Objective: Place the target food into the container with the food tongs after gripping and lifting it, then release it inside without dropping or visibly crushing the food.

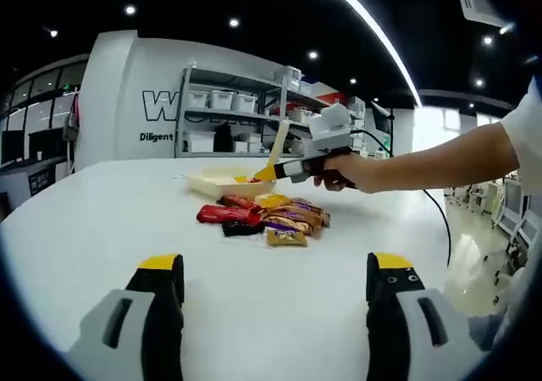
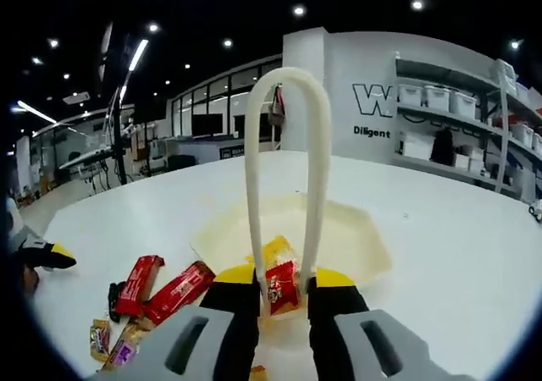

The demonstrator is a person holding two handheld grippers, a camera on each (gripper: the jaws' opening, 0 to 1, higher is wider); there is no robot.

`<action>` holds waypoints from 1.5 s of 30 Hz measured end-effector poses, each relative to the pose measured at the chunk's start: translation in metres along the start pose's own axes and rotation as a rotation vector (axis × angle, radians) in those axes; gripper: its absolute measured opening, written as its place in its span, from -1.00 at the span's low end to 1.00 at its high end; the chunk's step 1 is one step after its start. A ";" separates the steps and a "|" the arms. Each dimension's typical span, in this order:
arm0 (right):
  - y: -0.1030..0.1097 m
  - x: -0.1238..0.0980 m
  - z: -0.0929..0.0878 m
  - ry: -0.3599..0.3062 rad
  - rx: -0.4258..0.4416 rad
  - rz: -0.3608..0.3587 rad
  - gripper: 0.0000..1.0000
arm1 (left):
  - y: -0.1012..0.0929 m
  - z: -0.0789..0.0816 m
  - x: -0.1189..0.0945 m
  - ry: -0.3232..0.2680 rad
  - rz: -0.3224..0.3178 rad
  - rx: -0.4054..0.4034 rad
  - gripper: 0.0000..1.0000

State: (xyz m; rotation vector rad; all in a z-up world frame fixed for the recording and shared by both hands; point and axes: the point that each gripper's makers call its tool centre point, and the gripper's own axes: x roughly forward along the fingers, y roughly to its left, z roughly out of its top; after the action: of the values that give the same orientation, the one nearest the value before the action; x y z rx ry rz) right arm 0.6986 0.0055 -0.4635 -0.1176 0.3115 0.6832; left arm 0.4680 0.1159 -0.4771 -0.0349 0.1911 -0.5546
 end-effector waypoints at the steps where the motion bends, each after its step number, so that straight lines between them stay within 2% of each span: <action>1: -0.001 0.001 0.000 0.002 -0.001 -0.002 -0.70 | 0.000 0.000 0.000 0.000 -0.001 0.001 0.75; 11: -0.011 0.015 0.003 -0.001 0.018 -0.021 -0.68 | -0.001 -0.001 0.000 0.003 -0.004 0.009 0.75; 16: -0.008 0.012 0.006 -0.026 0.042 -0.023 -0.67 | -0.001 -0.001 0.001 0.008 -0.007 0.011 0.75; 23: -0.006 0.000 0.016 -0.055 0.013 -0.033 -0.66 | -0.002 -0.003 0.001 0.016 -0.013 0.002 0.75; 25: -0.013 0.001 0.019 -0.061 0.013 -0.035 -0.66 | -0.001 -0.002 0.001 0.013 -0.010 0.004 0.75; 33: -0.018 -0.007 0.029 -0.072 -0.007 -0.031 -0.66 | -0.002 0.000 0.001 0.001 -0.008 0.012 0.73; 38: -0.013 -0.020 0.024 -0.075 -0.009 -0.019 -0.65 | -0.007 0.006 0.000 -0.039 -0.032 -0.003 0.80; 45: -0.014 -0.029 0.021 -0.062 -0.039 -0.001 -0.66 | -0.002 0.006 0.000 -0.039 -0.007 0.010 0.81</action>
State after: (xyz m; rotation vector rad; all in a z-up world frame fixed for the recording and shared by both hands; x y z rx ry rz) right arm 0.6914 -0.0179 -0.4342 -0.1338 0.2390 0.6910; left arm 0.4679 0.1137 -0.4706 -0.0366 0.1501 -0.5609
